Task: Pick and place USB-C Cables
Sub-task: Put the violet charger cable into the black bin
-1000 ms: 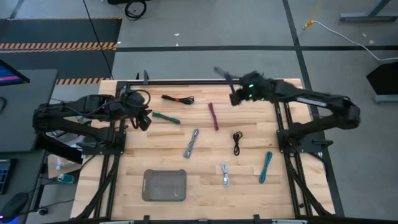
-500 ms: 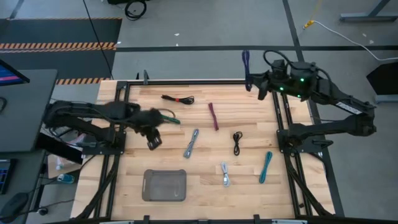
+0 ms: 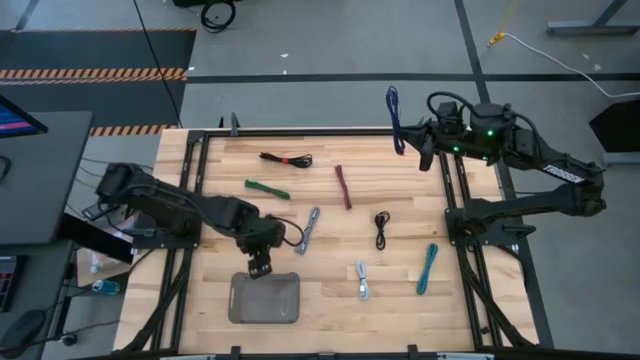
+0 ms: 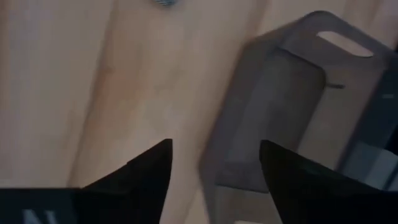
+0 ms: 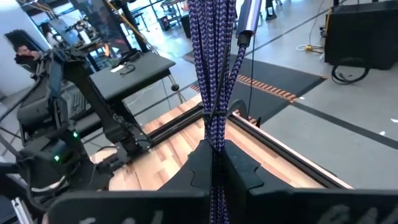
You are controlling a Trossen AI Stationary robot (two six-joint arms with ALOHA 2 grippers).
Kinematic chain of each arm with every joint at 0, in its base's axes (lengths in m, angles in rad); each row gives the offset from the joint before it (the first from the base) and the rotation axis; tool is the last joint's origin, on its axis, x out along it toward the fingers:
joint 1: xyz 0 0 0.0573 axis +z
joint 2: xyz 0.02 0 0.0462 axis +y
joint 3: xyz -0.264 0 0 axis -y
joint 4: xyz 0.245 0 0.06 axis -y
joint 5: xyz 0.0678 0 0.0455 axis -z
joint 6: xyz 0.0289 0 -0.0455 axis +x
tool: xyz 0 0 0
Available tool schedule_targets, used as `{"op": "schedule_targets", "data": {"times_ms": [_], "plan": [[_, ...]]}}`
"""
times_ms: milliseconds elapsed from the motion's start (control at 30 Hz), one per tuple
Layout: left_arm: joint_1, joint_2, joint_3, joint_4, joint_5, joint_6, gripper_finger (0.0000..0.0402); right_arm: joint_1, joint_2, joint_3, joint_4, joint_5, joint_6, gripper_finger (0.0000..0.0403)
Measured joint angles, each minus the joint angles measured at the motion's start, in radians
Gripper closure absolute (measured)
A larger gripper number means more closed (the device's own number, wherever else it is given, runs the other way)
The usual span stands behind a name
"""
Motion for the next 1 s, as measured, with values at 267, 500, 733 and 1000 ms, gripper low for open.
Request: {"op": "schedule_targets", "data": {"times_ms": [267,500,733,1000], "plan": [[-0.072,0.079,0.000,0.104,0.093,-0.011,0.0149,0.000,-0.028,0.000,-0.002,-0.032,-0.004,0.0386],[-0.104,0.158,0.000,0.070,0.021,0.048,0.0152,0.000,-0.060,0.000,-0.002,-0.046,0.002,0.0386],[-0.104,0.226,0.000,0.067,0.000,0.094,0.0152,0.000,-0.073,0.000,-0.003,-0.081,0.030,0.0386],[-0.092,0.296,0.000,0.065,-0.029,0.106,0.0166,0.000,-0.073,0.000,-0.002,-0.081,0.039,0.0386]]}}
